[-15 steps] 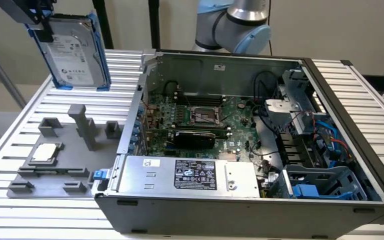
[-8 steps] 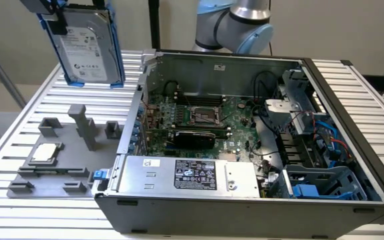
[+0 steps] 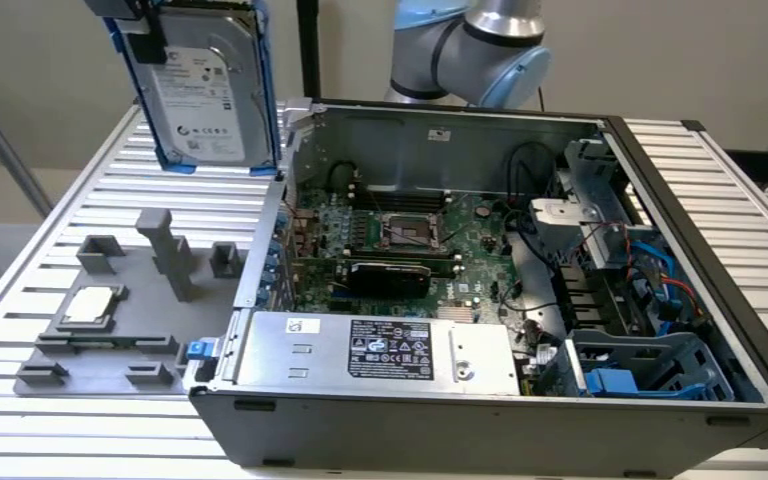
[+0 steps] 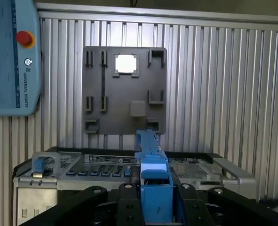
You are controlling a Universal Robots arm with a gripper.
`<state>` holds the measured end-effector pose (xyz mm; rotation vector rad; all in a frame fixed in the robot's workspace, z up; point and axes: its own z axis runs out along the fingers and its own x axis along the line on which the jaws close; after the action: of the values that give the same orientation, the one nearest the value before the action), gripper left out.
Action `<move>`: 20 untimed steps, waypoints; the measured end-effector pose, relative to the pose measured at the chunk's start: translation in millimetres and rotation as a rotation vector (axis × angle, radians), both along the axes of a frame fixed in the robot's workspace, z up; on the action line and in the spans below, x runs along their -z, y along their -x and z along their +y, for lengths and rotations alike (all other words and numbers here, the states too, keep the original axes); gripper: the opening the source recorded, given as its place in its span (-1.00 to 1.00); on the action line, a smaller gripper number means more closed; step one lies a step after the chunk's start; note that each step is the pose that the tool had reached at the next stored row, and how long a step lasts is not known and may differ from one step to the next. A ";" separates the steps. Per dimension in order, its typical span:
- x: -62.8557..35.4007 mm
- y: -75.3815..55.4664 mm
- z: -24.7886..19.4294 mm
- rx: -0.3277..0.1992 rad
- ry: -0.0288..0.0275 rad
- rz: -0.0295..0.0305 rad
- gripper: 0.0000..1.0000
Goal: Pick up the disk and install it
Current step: 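Pick up the disk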
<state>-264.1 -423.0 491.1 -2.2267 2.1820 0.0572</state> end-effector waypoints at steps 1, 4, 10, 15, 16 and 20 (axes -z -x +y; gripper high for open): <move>-0.4 -3.5 -2.1 0.000 -0.0003 -0.0001 -1.00; -1.6 -13.5 -8.3 0.000 -0.0013 -0.0010 -1.00; -3.2 -33.8 -21.1 0.000 -0.0038 -0.0031 -1.00; -3.7 -51.3 -32.3 0.000 -0.0051 -0.0038 -1.00; -3.7 -54.8 -34.5 0.000 -0.0052 -0.0038 -1.00; -3.7 -69.3 -43.8 0.000 -0.0052 -0.0038 -1.00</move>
<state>-194.9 -466.8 494.8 -2.2222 2.1775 0.0586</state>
